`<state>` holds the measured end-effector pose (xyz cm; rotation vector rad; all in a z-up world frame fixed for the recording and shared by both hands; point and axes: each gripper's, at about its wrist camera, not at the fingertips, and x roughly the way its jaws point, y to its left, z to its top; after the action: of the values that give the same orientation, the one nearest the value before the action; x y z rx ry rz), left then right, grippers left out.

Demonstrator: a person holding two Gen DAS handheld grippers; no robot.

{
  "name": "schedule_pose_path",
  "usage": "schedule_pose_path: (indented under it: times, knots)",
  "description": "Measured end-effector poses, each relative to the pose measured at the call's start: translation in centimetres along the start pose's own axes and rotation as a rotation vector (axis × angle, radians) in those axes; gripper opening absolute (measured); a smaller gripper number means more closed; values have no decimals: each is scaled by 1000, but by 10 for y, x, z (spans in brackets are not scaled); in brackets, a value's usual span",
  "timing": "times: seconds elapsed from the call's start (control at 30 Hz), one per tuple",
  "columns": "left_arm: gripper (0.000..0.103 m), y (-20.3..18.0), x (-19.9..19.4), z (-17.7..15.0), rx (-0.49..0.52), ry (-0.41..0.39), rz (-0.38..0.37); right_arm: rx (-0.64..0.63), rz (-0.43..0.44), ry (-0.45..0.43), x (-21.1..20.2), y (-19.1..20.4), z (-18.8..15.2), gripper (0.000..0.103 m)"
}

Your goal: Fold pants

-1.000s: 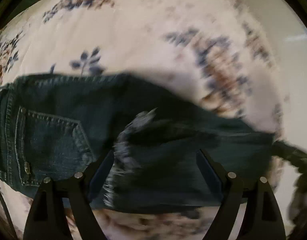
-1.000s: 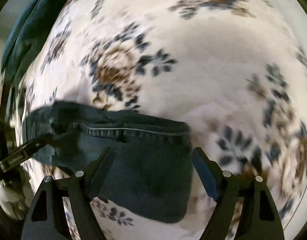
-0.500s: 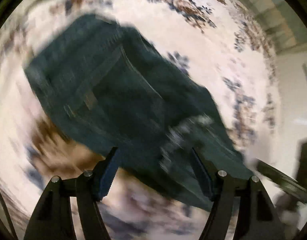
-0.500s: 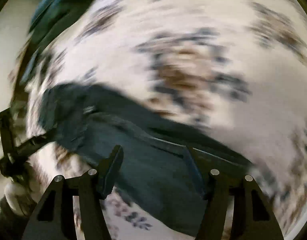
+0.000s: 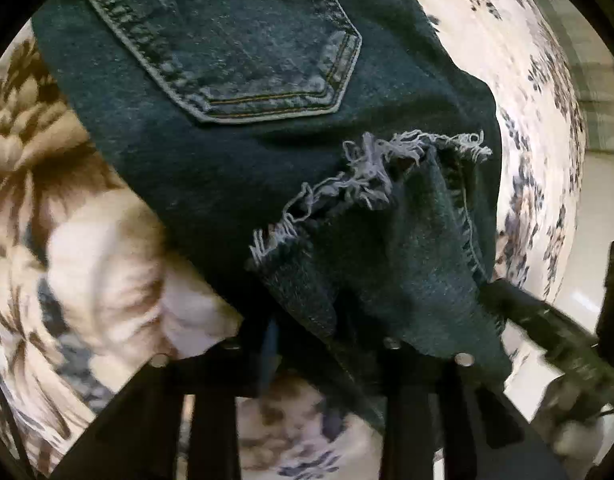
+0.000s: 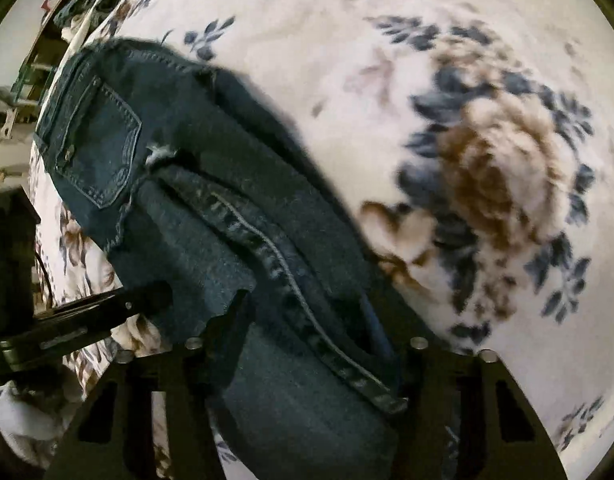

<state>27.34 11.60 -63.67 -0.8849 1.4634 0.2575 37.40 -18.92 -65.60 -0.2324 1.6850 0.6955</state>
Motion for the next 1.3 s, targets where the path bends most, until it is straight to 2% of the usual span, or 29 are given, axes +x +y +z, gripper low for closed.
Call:
schedule_pose_path:
  times: [0.13,0.37,0.53,0.63,0.67,0.73,0.77,0.8,0.87,0.9,0.93,1.03,1.13,1.23,1.3]
  knots:
    - [23,-1,-7,-4,62,-17,23,-34,83,-57,-22,1,-10,56]
    - [22,4,-19,-3,81,-51,28,-120,47,32,1,9,-14,56]
    - [21,2,-21,-1,87,-70,27,-132,12,-21,-7,10,-23,48]
    - [21,2,-23,-1,92,-73,24,-127,111,-99,-31,10,-28,48]
    - [21,2,-21,-1,95,-72,27,-141,116,-104,-32,13,-30,48]
    - [21,4,-19,0,91,-65,30,-159,72,-62,-23,14,-31,48]
    - [21,4,-16,0,88,-62,31,-164,18,-17,-12,12,-29,48]
    - [21,4,-14,1,87,-59,32,-171,-5,7,-4,13,-29,45]
    - [21,4,-12,2,91,-56,34,-198,-57,24,5,16,-29,31]
    - [21,4,-11,2,93,-54,36,-207,-69,17,5,19,-30,14]
    - [21,4,-9,2,98,-52,38,-213,-64,6,3,22,-32,5]
    - [21,4,-5,2,106,-49,44,-240,-119,-65,-4,33,-35,4]
    - [22,3,-2,2,112,-42,56,-205,-142,-125,-13,25,-34,4]
    - [22,5,-10,2,77,-26,49,-122,-94,-69,-4,13,-29,4]
    - [22,2,-26,-3,62,-35,8,13,15,-87,-15,-4,-31,11]
